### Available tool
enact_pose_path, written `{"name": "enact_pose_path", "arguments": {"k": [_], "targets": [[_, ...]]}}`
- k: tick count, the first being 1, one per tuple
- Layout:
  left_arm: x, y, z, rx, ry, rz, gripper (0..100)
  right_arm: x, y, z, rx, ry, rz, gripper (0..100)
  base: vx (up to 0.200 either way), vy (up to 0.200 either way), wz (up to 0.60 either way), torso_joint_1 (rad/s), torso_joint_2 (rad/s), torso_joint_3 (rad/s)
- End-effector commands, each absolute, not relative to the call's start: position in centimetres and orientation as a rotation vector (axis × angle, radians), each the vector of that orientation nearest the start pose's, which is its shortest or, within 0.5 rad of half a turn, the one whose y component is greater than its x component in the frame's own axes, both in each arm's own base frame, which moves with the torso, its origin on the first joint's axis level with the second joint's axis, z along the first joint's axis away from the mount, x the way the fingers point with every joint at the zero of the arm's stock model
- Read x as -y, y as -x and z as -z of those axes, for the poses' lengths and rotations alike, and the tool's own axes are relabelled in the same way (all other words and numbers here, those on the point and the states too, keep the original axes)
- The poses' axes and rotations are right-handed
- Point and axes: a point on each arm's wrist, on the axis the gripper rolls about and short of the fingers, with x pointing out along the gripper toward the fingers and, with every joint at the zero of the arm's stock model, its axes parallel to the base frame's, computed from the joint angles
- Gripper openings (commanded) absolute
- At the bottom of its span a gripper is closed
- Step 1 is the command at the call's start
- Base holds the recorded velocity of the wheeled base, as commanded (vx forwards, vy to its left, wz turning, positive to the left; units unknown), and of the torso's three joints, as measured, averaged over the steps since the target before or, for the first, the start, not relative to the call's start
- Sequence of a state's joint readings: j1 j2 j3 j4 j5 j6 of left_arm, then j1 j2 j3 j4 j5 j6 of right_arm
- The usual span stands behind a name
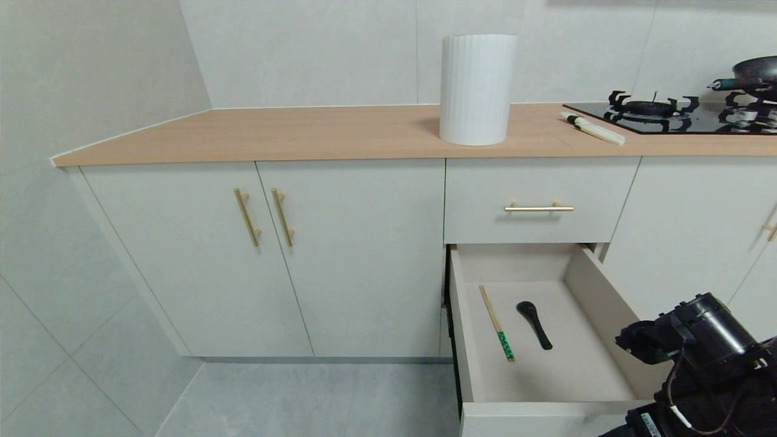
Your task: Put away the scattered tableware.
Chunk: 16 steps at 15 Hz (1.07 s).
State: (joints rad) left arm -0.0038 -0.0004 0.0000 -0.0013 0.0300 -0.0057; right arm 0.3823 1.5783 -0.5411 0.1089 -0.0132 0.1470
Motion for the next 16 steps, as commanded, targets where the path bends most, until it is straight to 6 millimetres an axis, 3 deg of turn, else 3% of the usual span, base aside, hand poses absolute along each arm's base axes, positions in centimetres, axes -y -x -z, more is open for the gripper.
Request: {"name": "enact_pose_path", "arguments": {"k": [1, 9, 16], "targets": [[-0.1, 2.3, -7.6, 0.002, 0.006, -0.026, 100, -7.6, -19.1, -9.0, -1.164, 0.101, -0.212, 100, 0.000, 0.000, 0.00, 0.000, 0.00, 0.000], [-0.1, 2.3, -7.6, 0.002, 0.006, -0.026, 100, -8.8, -22.2, -8.7, -1.144, 0.047, -0.071, 100, 0.000, 0.000, 0.00, 0.000, 0.00, 0.000], [-0.1, 2.3, -7.6, 0.002, 0.006, -0.028, 100, -10.1, -28.0, -6.6, -1.095, 0.046, 0.036, 100, 0.000, 0.000, 0.00, 0.000, 0.00, 0.000]]}}
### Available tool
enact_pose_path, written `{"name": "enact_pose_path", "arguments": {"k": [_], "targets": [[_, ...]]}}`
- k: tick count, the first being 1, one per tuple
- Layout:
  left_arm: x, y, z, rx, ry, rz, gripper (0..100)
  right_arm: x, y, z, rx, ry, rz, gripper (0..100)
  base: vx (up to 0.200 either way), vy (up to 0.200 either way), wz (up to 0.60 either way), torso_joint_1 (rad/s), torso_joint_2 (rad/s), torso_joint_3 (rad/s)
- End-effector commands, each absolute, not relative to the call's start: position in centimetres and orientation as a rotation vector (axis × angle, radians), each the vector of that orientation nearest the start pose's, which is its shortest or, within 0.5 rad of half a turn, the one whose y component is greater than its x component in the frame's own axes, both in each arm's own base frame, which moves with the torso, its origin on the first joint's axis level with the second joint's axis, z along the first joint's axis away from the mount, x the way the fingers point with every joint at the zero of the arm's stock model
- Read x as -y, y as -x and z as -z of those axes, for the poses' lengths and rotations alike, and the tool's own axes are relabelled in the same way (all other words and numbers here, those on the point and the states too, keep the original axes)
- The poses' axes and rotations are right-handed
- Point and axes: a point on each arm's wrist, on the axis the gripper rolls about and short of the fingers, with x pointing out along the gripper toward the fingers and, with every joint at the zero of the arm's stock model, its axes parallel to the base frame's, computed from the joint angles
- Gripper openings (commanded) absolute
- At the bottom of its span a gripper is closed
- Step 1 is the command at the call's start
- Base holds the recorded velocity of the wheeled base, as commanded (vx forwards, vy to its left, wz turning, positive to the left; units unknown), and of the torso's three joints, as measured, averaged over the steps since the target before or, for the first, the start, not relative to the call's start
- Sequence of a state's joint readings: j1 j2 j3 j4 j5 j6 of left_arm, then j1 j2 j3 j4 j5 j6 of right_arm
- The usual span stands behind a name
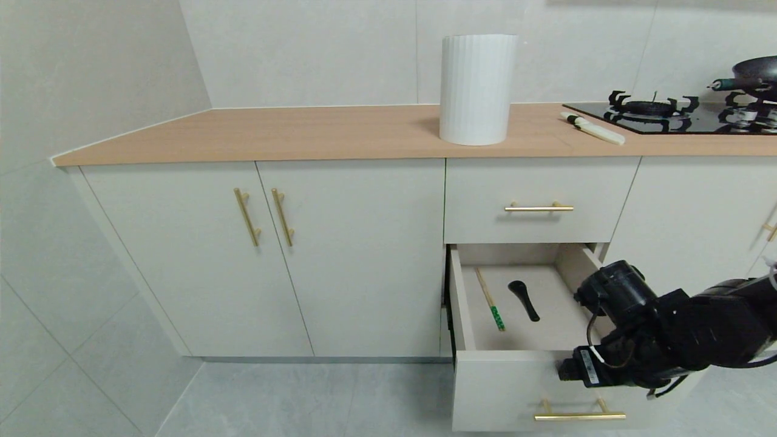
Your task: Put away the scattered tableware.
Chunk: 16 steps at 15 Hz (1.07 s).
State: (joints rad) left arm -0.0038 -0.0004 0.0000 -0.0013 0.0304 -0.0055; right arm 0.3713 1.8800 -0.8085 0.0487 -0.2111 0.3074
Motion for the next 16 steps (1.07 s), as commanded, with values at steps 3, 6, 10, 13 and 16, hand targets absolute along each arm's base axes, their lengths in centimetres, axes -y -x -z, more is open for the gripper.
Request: {"name": "enact_pose_path", "arguments": {"k": [3, 6, 10, 13, 16], "targets": [[-0.1, 2.3, -7.6, 0.002, 0.006, -0.026, 100, -10.2, -30.4, -6.2, -1.018, 0.015, 0.038, 100, 0.000, 0.000, 0.00, 0.000, 0.00, 0.000], [-0.1, 2.3, -7.6, 0.002, 0.006, -0.026, 100, -10.2, -33.6, -6.3, -0.951, -0.020, 0.053, 100, 0.000, 0.000, 0.00, 0.000, 0.00, 0.000], [-0.1, 2.3, -7.6, 0.002, 0.006, -0.028, 100, -10.0, -36.2, -6.3, -0.908, -0.035, 0.065, 100, 0.000, 0.000, 0.00, 0.000, 0.00, 0.000], [-0.1, 2.3, -7.6, 0.002, 0.006, -0.026, 100, -9.8, -38.0, -6.0, -0.887, -0.023, 0.066, 100, 0.000, 0.000, 0.00, 0.000, 0.00, 0.000], [-0.1, 2.3, -7.6, 0.002, 0.006, -0.028, 100, -9.7, -39.7, -5.9, -0.855, -0.029, 0.069, 100, 0.000, 0.000, 0.00, 0.000, 0.00, 0.000]]}}
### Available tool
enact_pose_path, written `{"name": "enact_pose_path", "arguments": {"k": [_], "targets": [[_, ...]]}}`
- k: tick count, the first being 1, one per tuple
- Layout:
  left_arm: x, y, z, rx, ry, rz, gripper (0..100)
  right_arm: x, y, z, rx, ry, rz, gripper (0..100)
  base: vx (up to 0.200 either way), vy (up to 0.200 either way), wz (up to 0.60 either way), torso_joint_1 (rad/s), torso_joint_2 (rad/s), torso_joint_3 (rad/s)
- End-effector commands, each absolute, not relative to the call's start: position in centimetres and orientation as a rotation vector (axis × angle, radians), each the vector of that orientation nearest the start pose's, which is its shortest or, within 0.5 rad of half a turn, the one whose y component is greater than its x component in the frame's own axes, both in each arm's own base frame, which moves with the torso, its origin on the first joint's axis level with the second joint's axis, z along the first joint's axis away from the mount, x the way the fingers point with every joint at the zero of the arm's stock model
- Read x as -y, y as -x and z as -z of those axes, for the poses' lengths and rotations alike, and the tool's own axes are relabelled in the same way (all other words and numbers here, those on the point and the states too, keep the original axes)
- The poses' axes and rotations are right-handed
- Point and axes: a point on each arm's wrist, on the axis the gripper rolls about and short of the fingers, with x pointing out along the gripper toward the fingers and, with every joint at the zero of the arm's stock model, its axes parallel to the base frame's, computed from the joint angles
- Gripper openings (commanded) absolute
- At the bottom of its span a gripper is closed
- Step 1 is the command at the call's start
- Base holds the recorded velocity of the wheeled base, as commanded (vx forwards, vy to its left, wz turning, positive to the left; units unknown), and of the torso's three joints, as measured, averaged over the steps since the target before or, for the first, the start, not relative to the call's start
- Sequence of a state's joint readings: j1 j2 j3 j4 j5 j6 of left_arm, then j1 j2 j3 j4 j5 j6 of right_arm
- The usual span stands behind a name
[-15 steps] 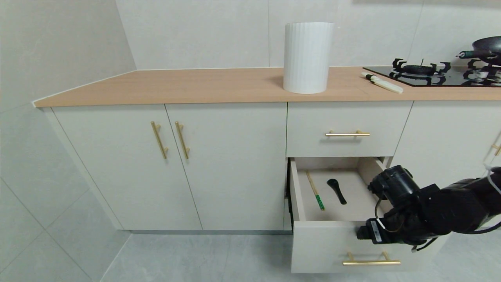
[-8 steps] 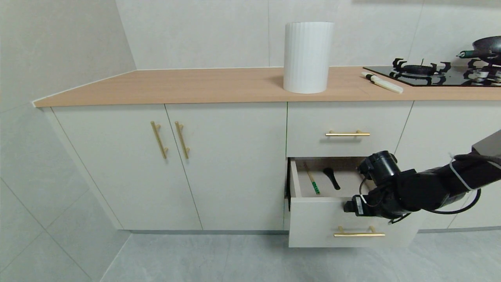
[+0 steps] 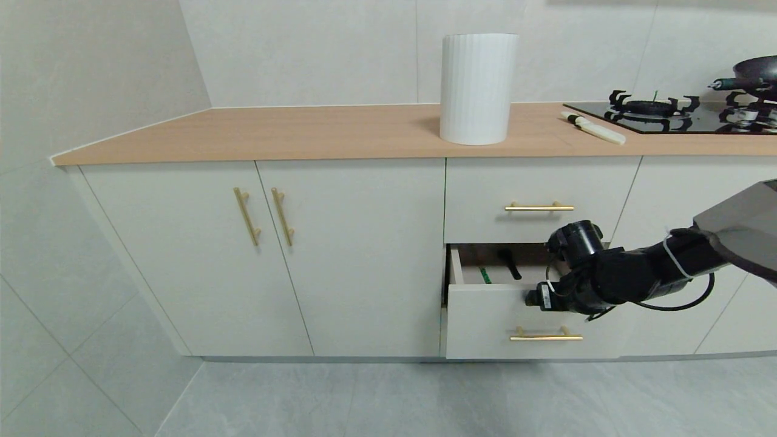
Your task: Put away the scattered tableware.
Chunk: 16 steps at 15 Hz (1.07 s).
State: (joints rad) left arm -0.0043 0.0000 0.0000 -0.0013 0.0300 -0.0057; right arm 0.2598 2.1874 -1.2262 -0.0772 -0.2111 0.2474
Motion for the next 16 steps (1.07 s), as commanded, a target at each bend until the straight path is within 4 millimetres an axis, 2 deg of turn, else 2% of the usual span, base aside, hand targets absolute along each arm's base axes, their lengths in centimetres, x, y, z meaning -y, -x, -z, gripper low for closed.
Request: {"name": "enact_pose_path", "arguments": {"k": [1, 9, 14, 16], "targets": [[-0.1, 2.3, -7.6, 0.002, 0.006, -0.028, 100, -9.7, -40.3, -5.9, -0.845, -0.033, 0.070, 100, 0.000, 0.000, 0.00, 0.000, 0.00, 0.000], [-0.1, 2.3, -7.6, 0.002, 0.006, -0.026, 100, -9.3, -44.2, -4.7, -0.689, -0.074, 0.075, 100, 0.000, 0.000, 0.00, 0.000, 0.00, 0.000], [-0.1, 2.3, -7.6, 0.002, 0.006, -0.026, 100, -9.4, -45.7, -2.4, -0.590, -0.078, 0.063, 100, 0.000, 0.000, 0.00, 0.000, 0.00, 0.000], [-0.1, 2.3, -7.6, 0.002, 0.006, -0.026, 100, -9.2, -46.0, -2.2, -0.560, -0.088, 0.068, 100, 0.000, 0.000, 0.00, 0.000, 0.00, 0.000]]}}
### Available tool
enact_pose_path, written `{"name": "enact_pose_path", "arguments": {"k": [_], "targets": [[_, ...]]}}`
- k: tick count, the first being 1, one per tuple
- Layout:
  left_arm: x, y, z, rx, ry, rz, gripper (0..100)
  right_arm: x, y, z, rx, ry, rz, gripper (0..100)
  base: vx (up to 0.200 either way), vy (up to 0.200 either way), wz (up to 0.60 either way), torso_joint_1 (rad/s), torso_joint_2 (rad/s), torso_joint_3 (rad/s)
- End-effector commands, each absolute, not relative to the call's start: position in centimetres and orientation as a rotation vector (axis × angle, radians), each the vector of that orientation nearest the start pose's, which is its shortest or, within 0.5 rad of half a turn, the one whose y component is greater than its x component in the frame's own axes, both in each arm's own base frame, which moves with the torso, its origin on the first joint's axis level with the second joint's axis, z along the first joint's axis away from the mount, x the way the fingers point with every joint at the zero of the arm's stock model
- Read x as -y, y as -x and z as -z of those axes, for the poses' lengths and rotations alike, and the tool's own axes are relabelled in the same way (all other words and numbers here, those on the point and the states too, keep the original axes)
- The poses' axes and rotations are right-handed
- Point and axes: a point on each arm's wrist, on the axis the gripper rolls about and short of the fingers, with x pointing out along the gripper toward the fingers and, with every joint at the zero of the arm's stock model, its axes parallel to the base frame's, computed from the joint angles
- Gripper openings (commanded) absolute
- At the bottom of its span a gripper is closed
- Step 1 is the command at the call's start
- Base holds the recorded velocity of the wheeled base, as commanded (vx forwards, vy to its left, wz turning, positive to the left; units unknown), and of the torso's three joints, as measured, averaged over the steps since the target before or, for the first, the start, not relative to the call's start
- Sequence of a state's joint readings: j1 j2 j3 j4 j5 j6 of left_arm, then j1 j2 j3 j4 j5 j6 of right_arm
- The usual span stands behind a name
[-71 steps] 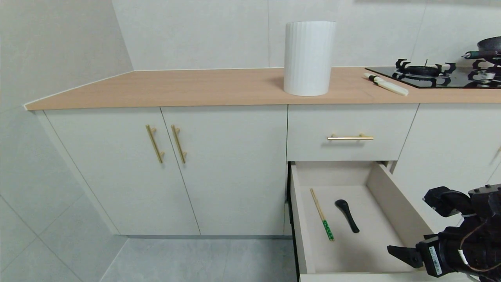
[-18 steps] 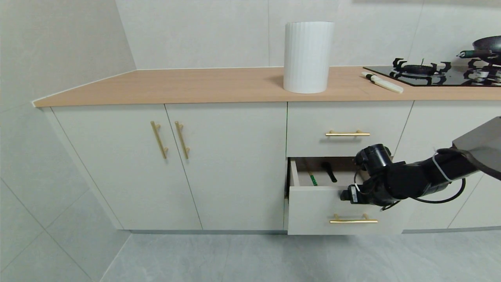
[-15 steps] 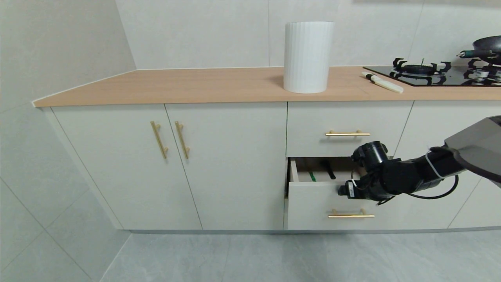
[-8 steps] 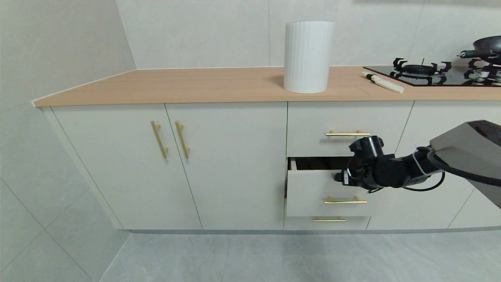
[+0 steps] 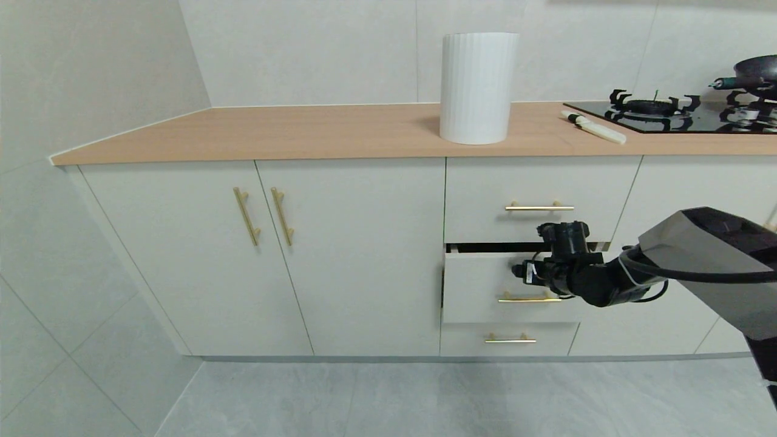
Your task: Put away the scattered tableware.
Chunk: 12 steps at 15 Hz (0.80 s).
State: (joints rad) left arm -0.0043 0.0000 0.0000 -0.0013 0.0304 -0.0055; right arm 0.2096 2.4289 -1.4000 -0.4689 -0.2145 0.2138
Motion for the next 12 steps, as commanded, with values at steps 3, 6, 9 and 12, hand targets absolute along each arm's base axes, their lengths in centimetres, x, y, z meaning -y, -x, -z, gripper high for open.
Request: {"name": "enact_pose_path", "arguments": {"k": [3, 6, 9, 12], "targets": [[-0.1, 2.3, -7.6, 0.002, 0.006, -0.028, 100, -9.3, -46.7, -1.6, -0.494, -0.096, 0.082, 100, 0.000, 0.000, 0.00, 0.000, 0.00, 0.000], [-0.1, 2.3, -7.6, 0.002, 0.006, -0.028, 100, -9.4, -47.2, -1.6, -0.470, -0.107, 0.088, 100, 0.000, 0.000, 0.00, 0.000, 0.00, 0.000], [-0.1, 2.3, -7.6, 0.002, 0.006, -0.026, 100, -9.4, -48.2, -1.3, -0.439, -0.136, 0.111, 100, 0.000, 0.000, 0.00, 0.000, 0.00, 0.000], [-0.1, 2.3, -7.6, 0.002, 0.006, -0.026, 100, -9.4, -49.2, -1.0, -0.404, -0.156, 0.155, 100, 0.000, 0.000, 0.00, 0.000, 0.00, 0.000]]}}
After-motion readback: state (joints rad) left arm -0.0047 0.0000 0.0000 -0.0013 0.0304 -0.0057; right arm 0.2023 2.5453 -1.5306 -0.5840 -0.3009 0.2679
